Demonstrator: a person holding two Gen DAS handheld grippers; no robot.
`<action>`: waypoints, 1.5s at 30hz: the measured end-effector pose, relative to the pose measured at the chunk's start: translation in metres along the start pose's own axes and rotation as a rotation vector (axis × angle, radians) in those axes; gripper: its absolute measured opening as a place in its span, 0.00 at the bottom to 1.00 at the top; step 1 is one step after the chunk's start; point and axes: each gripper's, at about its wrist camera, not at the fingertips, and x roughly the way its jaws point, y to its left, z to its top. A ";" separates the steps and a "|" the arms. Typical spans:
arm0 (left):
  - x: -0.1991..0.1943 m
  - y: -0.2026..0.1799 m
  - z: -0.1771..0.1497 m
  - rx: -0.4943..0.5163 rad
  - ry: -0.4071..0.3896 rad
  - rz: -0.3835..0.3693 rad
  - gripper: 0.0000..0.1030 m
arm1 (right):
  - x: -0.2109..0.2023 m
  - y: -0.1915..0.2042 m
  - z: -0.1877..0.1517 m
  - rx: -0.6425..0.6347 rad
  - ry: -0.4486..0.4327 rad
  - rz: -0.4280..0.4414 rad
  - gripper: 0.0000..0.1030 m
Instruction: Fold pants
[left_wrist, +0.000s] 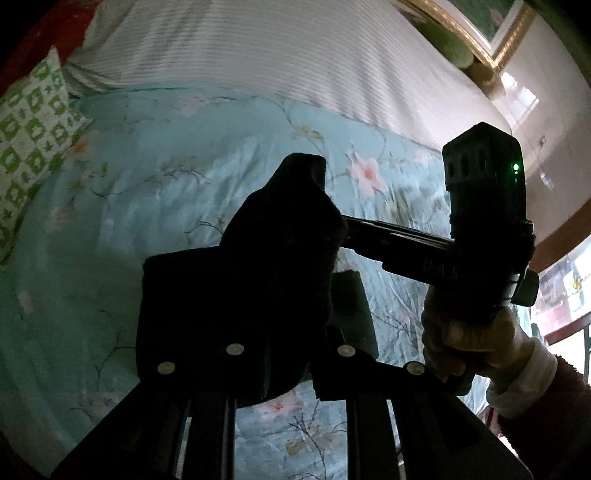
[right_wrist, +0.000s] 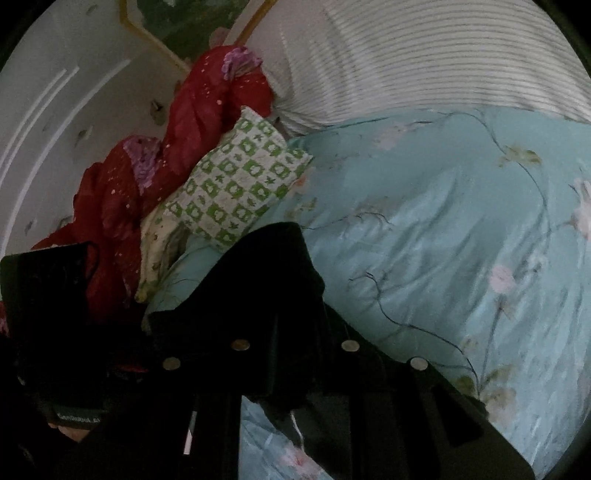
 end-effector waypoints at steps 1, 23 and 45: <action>0.003 -0.004 -0.001 0.009 0.004 0.004 0.15 | -0.002 -0.003 -0.002 0.006 -0.003 -0.003 0.17; 0.071 -0.061 -0.018 0.193 0.093 0.093 0.15 | -0.013 -0.059 -0.043 0.084 -0.018 -0.080 0.16; 0.107 -0.089 -0.046 0.390 0.183 0.035 0.47 | -0.065 -0.098 -0.093 0.341 -0.131 -0.181 0.19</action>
